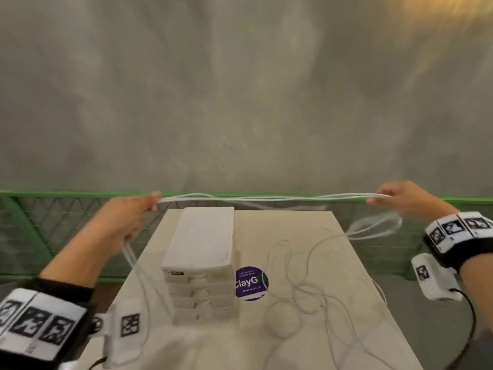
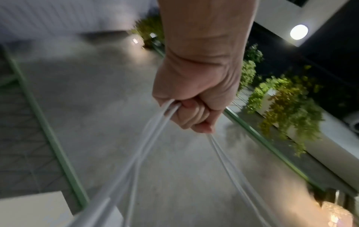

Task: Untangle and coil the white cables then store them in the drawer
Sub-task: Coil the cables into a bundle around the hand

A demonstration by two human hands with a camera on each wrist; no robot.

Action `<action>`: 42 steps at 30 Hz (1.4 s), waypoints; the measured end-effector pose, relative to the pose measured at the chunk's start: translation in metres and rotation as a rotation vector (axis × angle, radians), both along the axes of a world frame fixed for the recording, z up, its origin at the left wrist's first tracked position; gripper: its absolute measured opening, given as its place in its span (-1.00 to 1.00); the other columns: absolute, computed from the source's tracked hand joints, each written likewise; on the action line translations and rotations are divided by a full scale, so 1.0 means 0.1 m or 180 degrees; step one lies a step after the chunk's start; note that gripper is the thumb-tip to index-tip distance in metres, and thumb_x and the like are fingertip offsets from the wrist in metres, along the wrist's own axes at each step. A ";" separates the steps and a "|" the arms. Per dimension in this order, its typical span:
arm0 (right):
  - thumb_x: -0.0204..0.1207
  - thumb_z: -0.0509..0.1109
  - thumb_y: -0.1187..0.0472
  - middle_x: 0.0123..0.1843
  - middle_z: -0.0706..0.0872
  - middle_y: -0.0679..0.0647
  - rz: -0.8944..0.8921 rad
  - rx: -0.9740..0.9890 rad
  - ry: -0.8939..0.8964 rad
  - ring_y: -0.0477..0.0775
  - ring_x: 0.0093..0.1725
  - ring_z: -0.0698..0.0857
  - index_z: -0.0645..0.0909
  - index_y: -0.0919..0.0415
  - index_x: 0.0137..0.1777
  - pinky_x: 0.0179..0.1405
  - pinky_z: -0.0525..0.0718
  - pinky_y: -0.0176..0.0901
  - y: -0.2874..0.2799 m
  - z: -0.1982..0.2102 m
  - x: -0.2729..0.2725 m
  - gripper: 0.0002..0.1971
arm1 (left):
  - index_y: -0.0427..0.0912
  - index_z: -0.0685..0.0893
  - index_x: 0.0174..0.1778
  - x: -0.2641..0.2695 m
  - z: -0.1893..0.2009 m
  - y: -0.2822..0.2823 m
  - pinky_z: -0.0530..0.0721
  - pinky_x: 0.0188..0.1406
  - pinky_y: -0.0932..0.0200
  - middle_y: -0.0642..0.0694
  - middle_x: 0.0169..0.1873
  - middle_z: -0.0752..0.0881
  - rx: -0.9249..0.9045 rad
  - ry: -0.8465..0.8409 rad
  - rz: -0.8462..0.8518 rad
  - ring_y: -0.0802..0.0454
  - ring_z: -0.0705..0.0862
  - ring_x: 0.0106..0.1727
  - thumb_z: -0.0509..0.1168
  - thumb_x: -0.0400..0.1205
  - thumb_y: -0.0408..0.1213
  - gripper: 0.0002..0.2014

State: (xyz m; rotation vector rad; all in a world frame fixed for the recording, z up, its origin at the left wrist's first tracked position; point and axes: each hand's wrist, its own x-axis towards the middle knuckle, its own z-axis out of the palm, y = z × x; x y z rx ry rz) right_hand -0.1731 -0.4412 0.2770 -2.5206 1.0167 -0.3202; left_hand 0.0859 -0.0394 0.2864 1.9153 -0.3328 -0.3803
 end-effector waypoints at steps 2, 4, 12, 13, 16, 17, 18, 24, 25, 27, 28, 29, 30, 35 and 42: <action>0.44 0.46 0.07 -0.50 0.52 0.08 -0.0069 0.0238 -0.0228 0.05 -0.44 0.44 0.68 0.13 -0.31 -0.43 0.34 -0.15 -0.04 0.00 -0.02 -0.83 | -0.22 0.52 -0.35 0.02 0.02 0.07 0.09 -0.77 0.41 0.03 -0.68 0.20 -0.0010 0.0053 -0.0095 0.14 0.12 -0.73 0.24 0.65 -0.10 -0.68; 0.40 0.50 0.16 -0.57 0.47 0.04 -0.0004 0.0497 -0.0377 0.04 -0.48 0.37 0.70 0.14 -0.31 -0.46 0.30 -0.17 0.04 0.01 0.08 -0.89 | -0.21 0.51 -0.33 -0.04 -0.01 0.02 0.07 -0.79 0.42 0.04 -0.67 0.19 0.0048 0.0069 -0.0186 0.17 0.11 -0.74 0.22 0.66 -0.11 -0.69; 0.65 0.15 0.06 -0.21 0.56 0.06 0.1058 0.0045 0.0951 0.04 -0.17 0.52 0.72 0.06 -0.04 -0.18 0.42 -0.17 0.91 0.37 0.59 -0.71 | -0.10 0.36 -0.41 -0.41 0.02 -0.31 0.09 -0.81 0.47 0.10 -0.76 0.27 -0.0699 0.0859 -0.0207 0.21 0.15 -0.79 0.15 0.70 -0.08 -0.64; 0.66 0.11 0.04 -0.14 0.57 0.06 0.1287 -0.0128 0.1173 0.05 -0.09 0.53 0.72 0.10 0.01 -0.11 0.41 -0.17 1.11 0.41 0.67 -0.66 | -0.11 0.39 -0.39 -0.50 0.03 -0.38 0.12 -0.81 0.45 0.08 -0.71 0.33 -0.0774 0.0853 -0.0288 0.22 0.16 -0.78 0.14 0.70 -0.07 -0.66; 0.67 0.09 0.03 -0.23 0.55 -0.08 0.1994 -0.0317 0.1474 -0.02 -0.12 0.49 0.73 0.18 -0.01 -0.17 0.37 -0.22 1.75 0.47 0.87 -0.61 | -0.20 0.57 -0.09 -0.82 0.08 -0.63 0.22 -0.74 0.36 0.03 -0.33 0.64 -0.0659 0.0423 -0.0657 0.20 0.21 -0.69 0.15 0.67 0.01 -0.68; 0.65 0.12 0.04 -0.26 0.57 -0.11 0.2190 -0.0352 0.1451 -0.05 -0.15 0.50 0.73 0.17 -0.05 -0.17 0.38 -0.23 1.92 0.49 0.93 -0.64 | -0.19 0.58 -0.03 -0.92 0.10 -0.70 0.24 -0.70 0.34 0.02 -0.23 0.70 -0.0613 0.0225 -0.0821 0.18 0.24 -0.66 0.16 0.63 0.07 -0.64; 0.62 0.19 0.07 -0.27 0.61 -0.11 0.2304 -0.0339 0.1323 -0.12 -0.20 0.54 0.73 0.13 -0.14 -0.16 0.42 -0.27 2.01 0.51 0.98 -0.70 | -0.16 0.58 -0.05 -0.99 0.11 -0.75 0.25 -0.66 0.31 -0.03 -0.24 0.73 -0.0584 0.0055 -0.1030 0.16 0.26 -0.64 0.16 0.57 0.15 -0.60; 0.33 0.55 0.12 -0.49 0.51 -0.05 0.2094 0.0226 0.0421 -0.09 -0.45 0.42 0.51 0.04 -0.45 -0.45 0.32 -0.29 1.81 0.60 0.94 -0.74 | -0.11 0.51 -0.34 -1.08 0.10 -0.75 0.16 -0.66 0.29 0.12 -0.72 0.49 -0.0047 -0.0178 -0.1592 0.16 0.22 -0.65 0.17 0.56 0.18 -0.59; 0.32 0.56 0.14 -0.52 0.49 -0.12 0.1980 0.0434 0.0250 -0.13 -0.48 0.42 0.50 0.04 -0.42 -0.48 0.31 -0.30 1.71 0.56 0.93 -0.74 | -0.11 0.53 -0.36 -1.06 0.10 -0.73 0.14 -0.66 0.29 0.12 -0.76 0.41 0.0007 -0.0155 -0.1534 0.16 0.20 -0.65 0.18 0.59 0.14 -0.61; 0.32 0.57 0.16 -0.52 0.49 -0.18 0.1678 0.0349 0.0104 -0.23 -0.52 0.45 0.50 0.01 -0.38 -0.56 0.34 -0.43 1.45 0.49 0.87 -0.75 | -0.09 0.53 -0.41 -0.97 0.08 -0.64 0.13 -0.66 0.30 0.10 -0.78 0.35 0.0041 -0.0132 -0.1365 0.13 0.19 -0.63 0.20 0.61 0.07 -0.63; 0.34 0.56 0.17 -0.47 0.51 -0.16 0.1477 0.0244 -0.0008 -0.22 -0.45 0.47 0.51 0.00 -0.37 -0.55 0.37 -0.48 1.28 0.44 0.82 -0.75 | -0.09 0.51 -0.42 -0.90 0.07 -0.57 0.12 -0.67 0.30 0.08 -0.77 0.34 0.0061 -0.0104 -0.1264 0.12 0.18 -0.61 0.21 0.62 0.05 -0.63; 0.34 0.55 0.20 -0.43 0.53 -0.11 0.1252 0.0256 -0.0211 -0.14 -0.39 0.49 0.51 0.02 -0.38 -0.53 0.38 -0.50 1.09 0.38 0.75 -0.76 | -0.10 0.49 -0.42 -0.84 0.05 -0.49 0.11 -0.67 0.31 0.07 -0.76 0.33 0.0094 -0.0055 -0.1176 0.10 0.16 -0.59 0.20 0.63 0.04 -0.63; 0.33 0.56 0.22 -0.42 0.55 -0.07 0.1018 0.0383 -0.0427 -0.06 -0.35 0.49 0.52 0.04 -0.38 -0.51 0.39 -0.48 0.90 0.33 0.67 -0.76 | -0.11 0.47 -0.41 -0.79 0.04 -0.41 0.10 -0.68 0.31 0.06 -0.75 0.31 0.0151 0.0006 -0.1118 0.09 0.15 -0.57 0.19 0.63 0.02 -0.64; 0.38 0.52 0.06 -0.36 0.61 0.13 -0.0248 0.0022 -0.0393 0.11 -0.26 0.54 0.64 0.26 -0.29 -0.43 0.39 -0.24 0.13 0.02 0.23 -0.75 | -0.11 0.41 -0.41 -0.65 0.02 -0.16 0.07 -0.78 0.39 0.09 -0.75 0.26 0.0194 0.0262 -0.0773 0.16 0.14 -0.69 0.18 0.66 -0.03 -0.65; 0.54 0.19 -0.22 -0.28 0.65 0.24 -0.0411 -0.0694 0.0748 0.22 -0.24 0.59 0.63 0.36 -0.22 -0.26 0.48 -0.13 0.08 -0.02 0.32 -0.43 | -0.16 0.64 -0.02 -0.63 -0.04 -0.21 0.19 -0.72 0.32 -0.02 -0.23 0.71 0.1415 -0.0256 -0.0762 0.11 0.21 -0.65 0.07 0.72 -0.04 -0.68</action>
